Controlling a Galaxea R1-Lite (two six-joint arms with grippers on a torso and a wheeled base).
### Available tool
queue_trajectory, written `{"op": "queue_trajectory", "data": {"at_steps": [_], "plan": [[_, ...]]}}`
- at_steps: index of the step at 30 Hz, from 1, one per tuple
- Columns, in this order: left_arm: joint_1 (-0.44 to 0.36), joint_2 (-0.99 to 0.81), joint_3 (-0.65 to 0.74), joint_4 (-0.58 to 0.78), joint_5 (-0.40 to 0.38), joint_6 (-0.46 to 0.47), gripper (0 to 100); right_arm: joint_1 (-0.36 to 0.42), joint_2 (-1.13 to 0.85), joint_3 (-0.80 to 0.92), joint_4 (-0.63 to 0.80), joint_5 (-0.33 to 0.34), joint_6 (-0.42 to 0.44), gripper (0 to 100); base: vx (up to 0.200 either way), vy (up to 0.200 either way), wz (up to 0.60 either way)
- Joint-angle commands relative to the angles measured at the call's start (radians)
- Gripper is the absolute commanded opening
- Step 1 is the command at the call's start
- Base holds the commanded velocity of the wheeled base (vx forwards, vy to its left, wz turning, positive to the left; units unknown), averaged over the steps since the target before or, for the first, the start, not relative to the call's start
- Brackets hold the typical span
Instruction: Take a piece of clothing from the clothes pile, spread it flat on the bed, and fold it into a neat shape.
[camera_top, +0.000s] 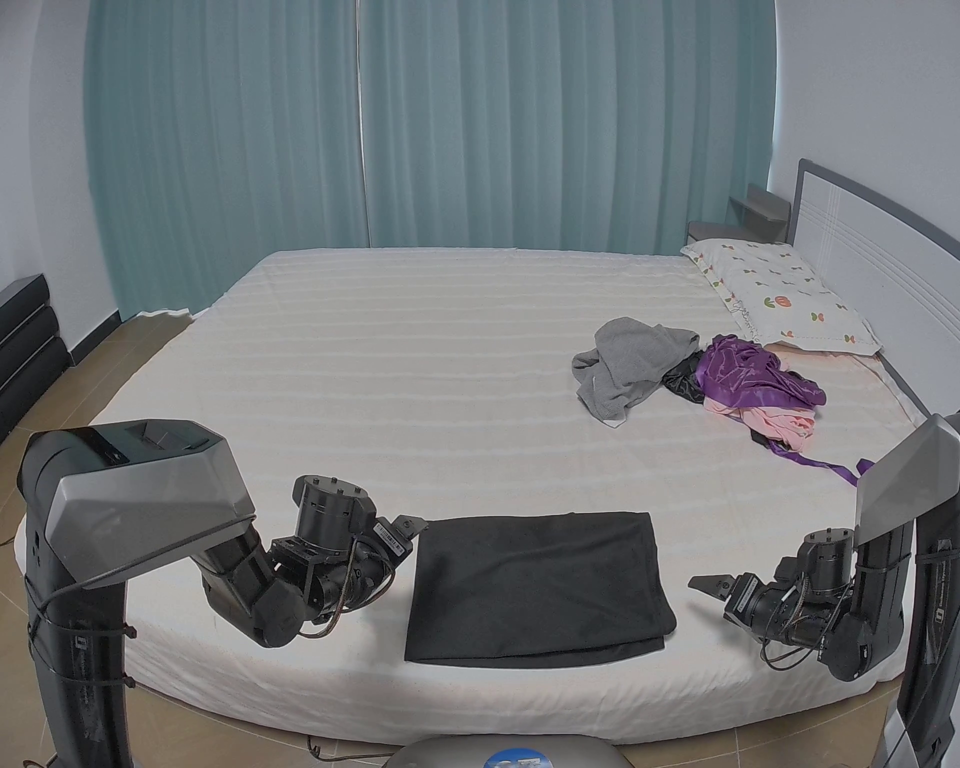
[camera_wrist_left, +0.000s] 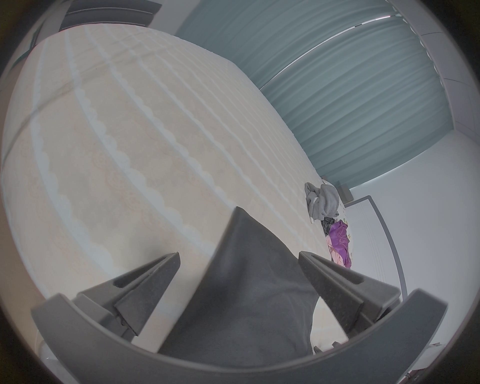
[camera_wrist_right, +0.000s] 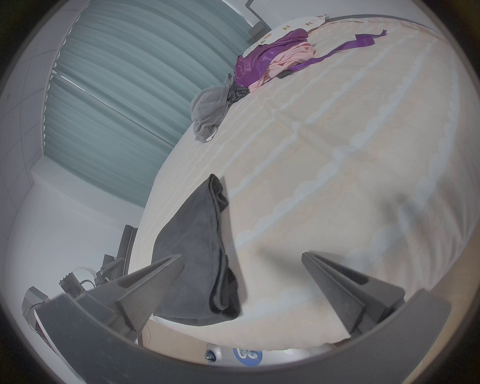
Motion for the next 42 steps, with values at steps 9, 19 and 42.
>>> {"op": "queue_trajectory", "data": {"at_steps": [9, 19, 42], "plan": [[0.034, 0.001, 0.009, 0.000, 0.011, 0.055, 100, 0.002, 0.018, -0.008, -0.014, 0.000, 0.000, 100, 0.000, -0.067, 0.00], [0.009, 0.071, 0.006, -0.008, 0.117, 0.178, 100, 0.006, 0.039, -0.017, -0.014, -0.002, -0.001, 100, 0.000, 0.000, 0.00], [-0.008, 0.131, -0.002, -0.046, 0.131, 0.254, 0, 0.011, 0.047, -0.017, -0.014, -0.004, 0.000, 100, 0.000, 0.000, 0.00]]}}
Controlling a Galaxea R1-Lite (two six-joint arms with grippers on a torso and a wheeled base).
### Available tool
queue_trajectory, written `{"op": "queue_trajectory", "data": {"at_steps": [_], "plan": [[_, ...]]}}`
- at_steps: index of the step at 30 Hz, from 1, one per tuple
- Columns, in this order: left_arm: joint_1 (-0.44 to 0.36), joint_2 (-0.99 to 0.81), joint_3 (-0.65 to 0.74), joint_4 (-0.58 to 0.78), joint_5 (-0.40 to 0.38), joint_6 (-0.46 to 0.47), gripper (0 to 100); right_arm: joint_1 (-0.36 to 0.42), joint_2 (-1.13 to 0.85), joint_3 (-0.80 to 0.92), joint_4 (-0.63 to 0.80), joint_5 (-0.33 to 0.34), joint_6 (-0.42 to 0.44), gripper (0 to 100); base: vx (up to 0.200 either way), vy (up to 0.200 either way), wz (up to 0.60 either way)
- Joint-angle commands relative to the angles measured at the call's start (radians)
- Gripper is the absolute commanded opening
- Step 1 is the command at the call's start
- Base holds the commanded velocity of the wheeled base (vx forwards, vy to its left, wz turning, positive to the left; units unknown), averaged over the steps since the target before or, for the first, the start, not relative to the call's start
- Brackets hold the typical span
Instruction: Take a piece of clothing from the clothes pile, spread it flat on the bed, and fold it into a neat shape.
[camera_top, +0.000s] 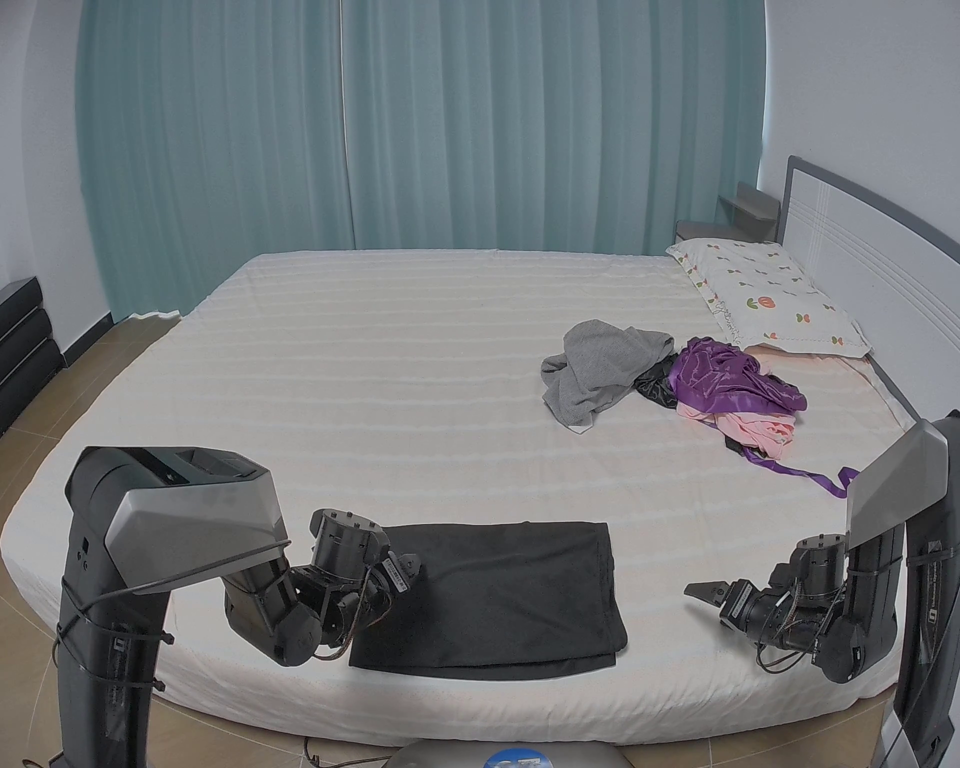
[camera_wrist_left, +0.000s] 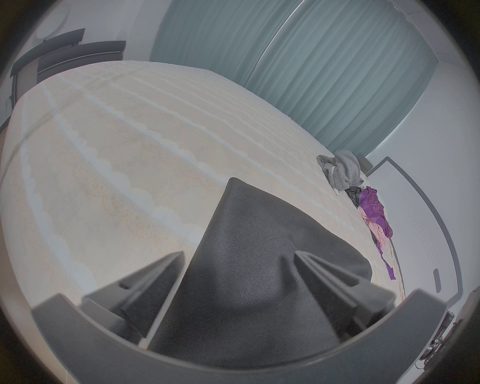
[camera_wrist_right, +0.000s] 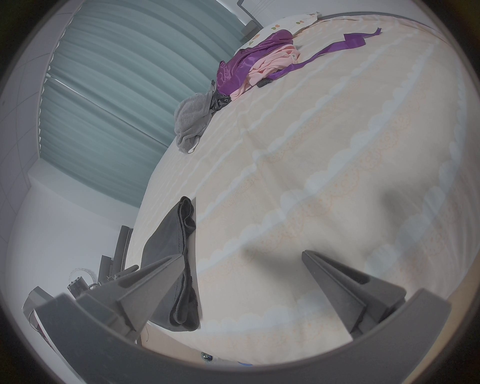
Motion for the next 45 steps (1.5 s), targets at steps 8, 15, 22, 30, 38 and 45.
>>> {"op": "queue_trajectory", "data": {"at_steps": [8, 15, 22, 30, 38, 45], "plan": [[0.000, 0.002, 0.004, -0.003, 0.003, -0.008, 0, 0.000, 0.000, -0.001, -0.013, 0.001, -0.001, 100, 0.000, 0.000, 0.00], [0.000, 0.000, 0.012, -0.014, 0.025, -0.017, 0, 0.002, 0.000, 0.001, -0.013, 0.001, 0.000, 100, 0.000, 0.000, 0.00], [-0.006, 0.003, 0.015, -0.014, 0.059, -0.020, 0, 0.002, 0.002, 0.001, -0.013, 0.001, 0.000, 100, 0.000, 0.000, 0.00], [-0.005, -0.003, 0.026, -0.014, 0.060, -0.021, 0, 0.003, 0.000, 0.004, -0.013, 0.001, 0.000, 100, 0.000, 0.000, 0.00], [-0.005, -0.004, 0.027, -0.014, 0.060, -0.048, 0, 0.003, 0.000, 0.004, -0.013, 0.001, 0.000, 100, 0.000, 0.000, 0.00], [-0.005, -0.006, 0.030, -0.014, 0.062, -0.049, 0, 0.003, 0.002, 0.004, -0.013, 0.001, 0.000, 100, 0.000, 0.086, 0.00]]}}
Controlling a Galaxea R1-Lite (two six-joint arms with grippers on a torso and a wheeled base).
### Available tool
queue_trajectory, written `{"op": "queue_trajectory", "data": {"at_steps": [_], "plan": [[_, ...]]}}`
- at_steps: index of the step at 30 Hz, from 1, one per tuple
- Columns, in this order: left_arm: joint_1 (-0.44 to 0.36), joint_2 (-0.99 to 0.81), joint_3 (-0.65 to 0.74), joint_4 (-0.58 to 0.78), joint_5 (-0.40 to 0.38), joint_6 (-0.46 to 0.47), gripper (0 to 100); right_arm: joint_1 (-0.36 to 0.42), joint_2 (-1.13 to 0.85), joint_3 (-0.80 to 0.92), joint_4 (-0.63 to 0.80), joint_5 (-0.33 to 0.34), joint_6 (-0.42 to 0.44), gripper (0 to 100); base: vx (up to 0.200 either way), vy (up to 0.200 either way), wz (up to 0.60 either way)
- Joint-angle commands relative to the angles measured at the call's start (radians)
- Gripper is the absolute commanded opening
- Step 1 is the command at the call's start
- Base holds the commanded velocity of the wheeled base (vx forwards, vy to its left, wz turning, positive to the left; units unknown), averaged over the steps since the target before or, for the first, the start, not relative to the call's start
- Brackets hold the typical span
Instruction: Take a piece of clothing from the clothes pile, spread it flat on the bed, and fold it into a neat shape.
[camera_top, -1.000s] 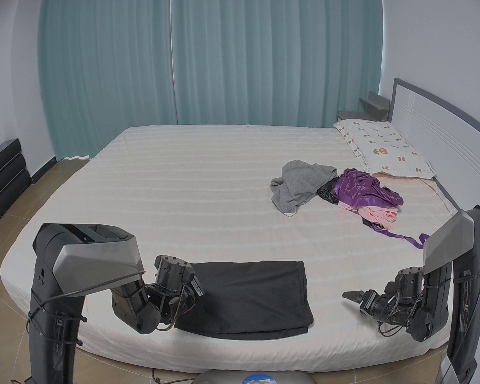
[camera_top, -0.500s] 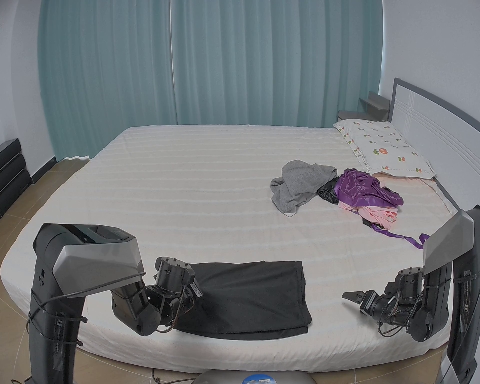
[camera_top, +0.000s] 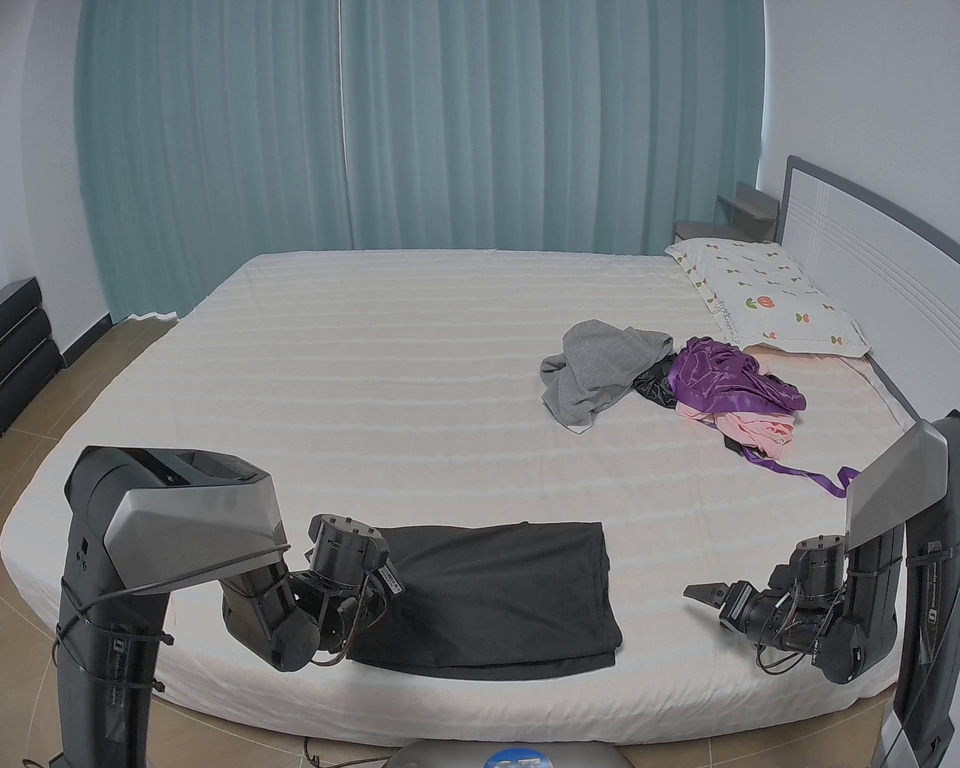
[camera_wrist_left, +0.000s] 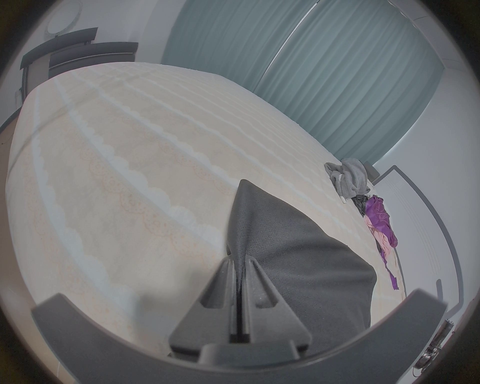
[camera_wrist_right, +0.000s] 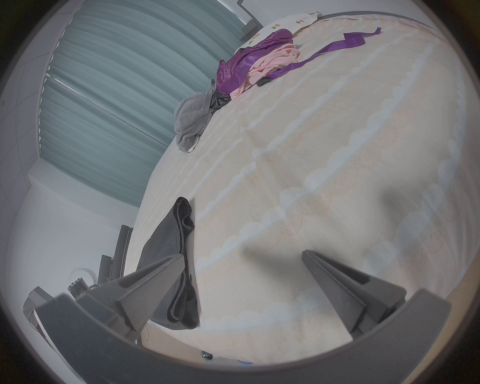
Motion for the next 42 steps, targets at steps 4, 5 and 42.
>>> {"op": "queue_trajectory", "data": {"at_steps": [4, 5, 42], "plan": [[0.003, -0.003, 0.001, 0.000, 0.001, -0.002, 0, 0.000, 0.002, 0.000, -0.014, 0.000, 0.000, 100, 0.000, 0.200, 0.00], [0.003, -0.003, 0.001, 0.000, 0.001, -0.002, 0, 0.000, 0.002, 0.000, -0.014, 0.000, 0.000, 100, 0.000, 0.200, 0.00], [0.013, -0.006, 0.003, 0.003, 0.050, -0.022, 0, 0.000, 0.002, 0.000, -0.014, 0.000, 0.000, 100, 0.000, 0.200, 0.00]]}}
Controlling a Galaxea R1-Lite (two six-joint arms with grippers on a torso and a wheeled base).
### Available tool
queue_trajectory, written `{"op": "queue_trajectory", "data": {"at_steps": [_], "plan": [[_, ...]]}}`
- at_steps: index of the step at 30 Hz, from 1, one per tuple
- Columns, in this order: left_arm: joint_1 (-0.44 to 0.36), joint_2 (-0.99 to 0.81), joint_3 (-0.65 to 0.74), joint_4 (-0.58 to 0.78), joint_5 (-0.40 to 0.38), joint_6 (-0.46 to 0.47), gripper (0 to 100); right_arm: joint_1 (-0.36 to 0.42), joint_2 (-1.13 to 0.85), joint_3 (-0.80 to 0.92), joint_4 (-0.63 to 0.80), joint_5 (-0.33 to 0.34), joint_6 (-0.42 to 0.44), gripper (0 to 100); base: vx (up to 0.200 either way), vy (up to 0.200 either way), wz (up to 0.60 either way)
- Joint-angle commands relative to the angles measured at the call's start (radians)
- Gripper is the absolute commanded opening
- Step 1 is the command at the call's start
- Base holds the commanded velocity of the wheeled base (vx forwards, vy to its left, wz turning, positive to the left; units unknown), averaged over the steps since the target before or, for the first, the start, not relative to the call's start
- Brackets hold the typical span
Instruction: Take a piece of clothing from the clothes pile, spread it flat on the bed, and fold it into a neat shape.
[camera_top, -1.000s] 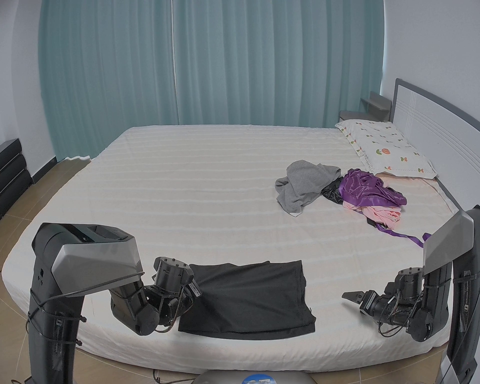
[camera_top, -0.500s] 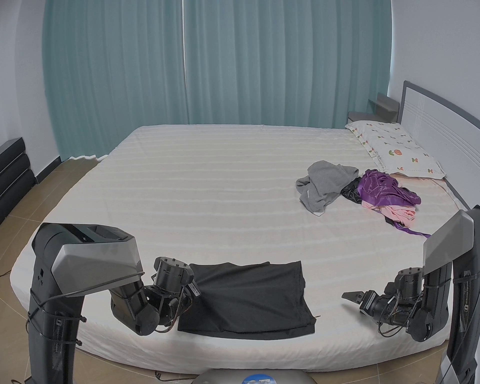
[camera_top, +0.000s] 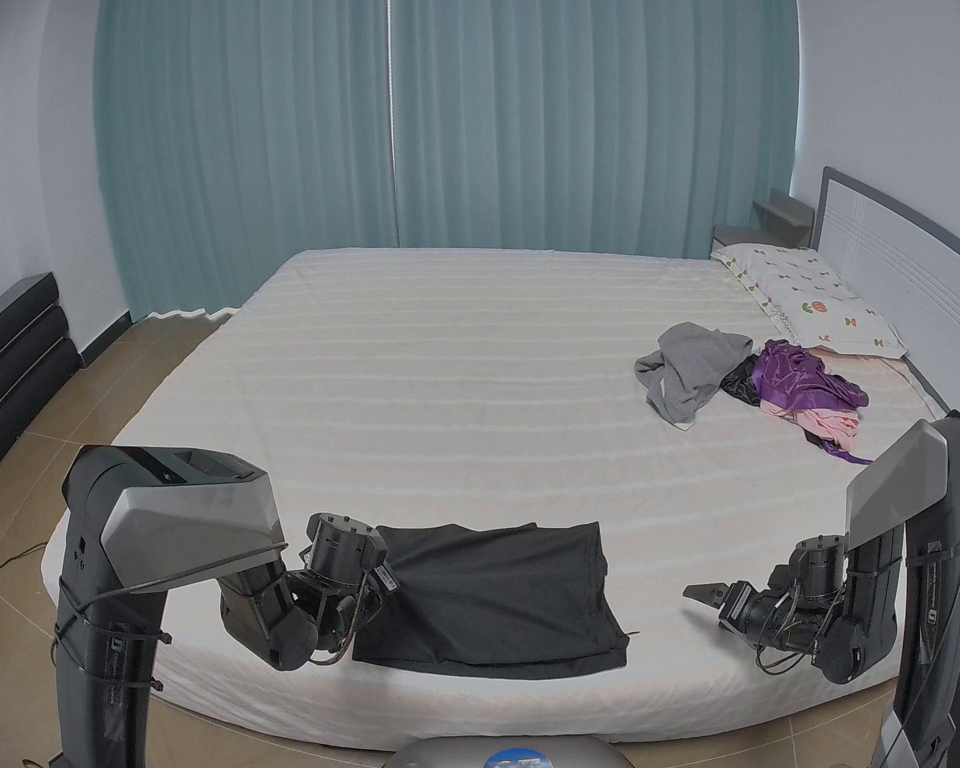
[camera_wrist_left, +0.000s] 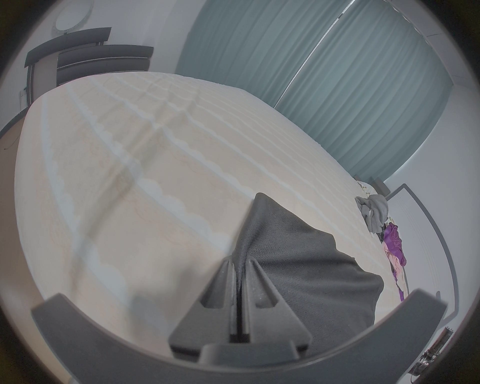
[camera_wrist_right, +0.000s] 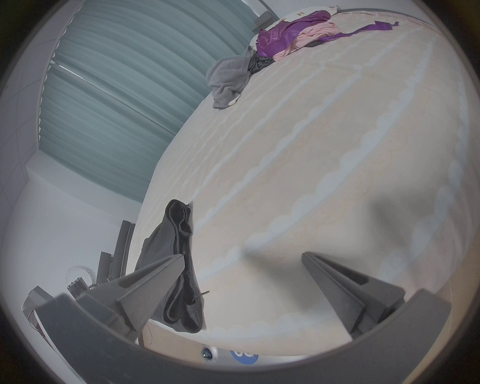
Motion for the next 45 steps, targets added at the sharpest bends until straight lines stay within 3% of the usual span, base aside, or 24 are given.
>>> {"op": "queue_trajectory", "data": {"at_steps": [1, 27, 45], "plan": [[0.002, 0.000, 0.000, 0.001, 0.001, 0.000, 0, 0.000, 0.002, 0.000, -0.013, 0.000, 0.000, 100, 0.000, 0.200, 0.00], [0.014, -0.017, 0.011, 0.008, 0.021, 0.000, 0, 0.000, 0.002, 0.000, -0.013, 0.000, 0.000, 100, 0.000, 0.200, 0.00], [0.000, -0.013, 0.031, 0.010, 0.032, 0.000, 0, 0.000, 0.002, 0.000, -0.013, 0.000, -0.001, 100, 0.000, 0.000, 0.00]]}}
